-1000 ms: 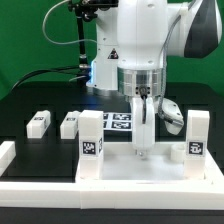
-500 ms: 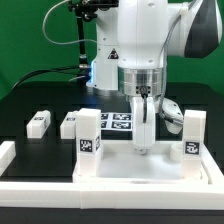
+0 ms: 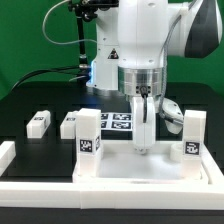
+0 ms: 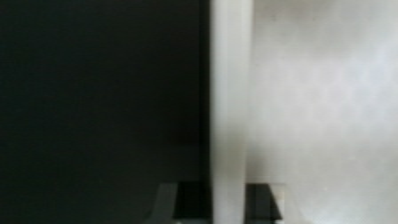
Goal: Assemble desk
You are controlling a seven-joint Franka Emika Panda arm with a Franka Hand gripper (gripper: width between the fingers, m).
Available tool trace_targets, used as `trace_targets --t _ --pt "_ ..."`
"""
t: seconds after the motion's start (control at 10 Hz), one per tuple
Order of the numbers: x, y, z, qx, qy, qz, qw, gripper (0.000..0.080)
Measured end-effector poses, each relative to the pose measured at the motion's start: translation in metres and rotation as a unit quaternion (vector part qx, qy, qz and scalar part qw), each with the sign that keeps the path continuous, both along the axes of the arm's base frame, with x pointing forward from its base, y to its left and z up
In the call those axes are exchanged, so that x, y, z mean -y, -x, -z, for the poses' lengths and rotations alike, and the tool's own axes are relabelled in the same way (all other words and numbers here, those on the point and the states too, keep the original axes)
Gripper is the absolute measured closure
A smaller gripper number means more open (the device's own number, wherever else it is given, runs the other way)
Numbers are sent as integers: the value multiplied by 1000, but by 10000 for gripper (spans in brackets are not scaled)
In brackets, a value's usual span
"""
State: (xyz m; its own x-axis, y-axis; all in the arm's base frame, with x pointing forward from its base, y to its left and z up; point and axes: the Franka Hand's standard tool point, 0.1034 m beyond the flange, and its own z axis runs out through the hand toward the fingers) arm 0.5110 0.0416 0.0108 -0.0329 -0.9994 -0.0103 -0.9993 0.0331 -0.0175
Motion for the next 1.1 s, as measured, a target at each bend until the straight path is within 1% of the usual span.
trace_targets --t 0.3,0.4,0.6,0.8,0.9,1.0,1.1 --pt "0 0 0 0 0 -1 1000 741" --pt "2 -1 -1 3 1 -23 1000 741" --pt "25 10 -4 9 4 -133 991 741" --pt "51 25 -5 0 0 -268 964 739" --pt "60 28 -2 -2 0 -332 943 739" --pt "65 29 -1 -1 0 -390 921 739" --pt "66 29 -1 -2 2 -409 912 739"
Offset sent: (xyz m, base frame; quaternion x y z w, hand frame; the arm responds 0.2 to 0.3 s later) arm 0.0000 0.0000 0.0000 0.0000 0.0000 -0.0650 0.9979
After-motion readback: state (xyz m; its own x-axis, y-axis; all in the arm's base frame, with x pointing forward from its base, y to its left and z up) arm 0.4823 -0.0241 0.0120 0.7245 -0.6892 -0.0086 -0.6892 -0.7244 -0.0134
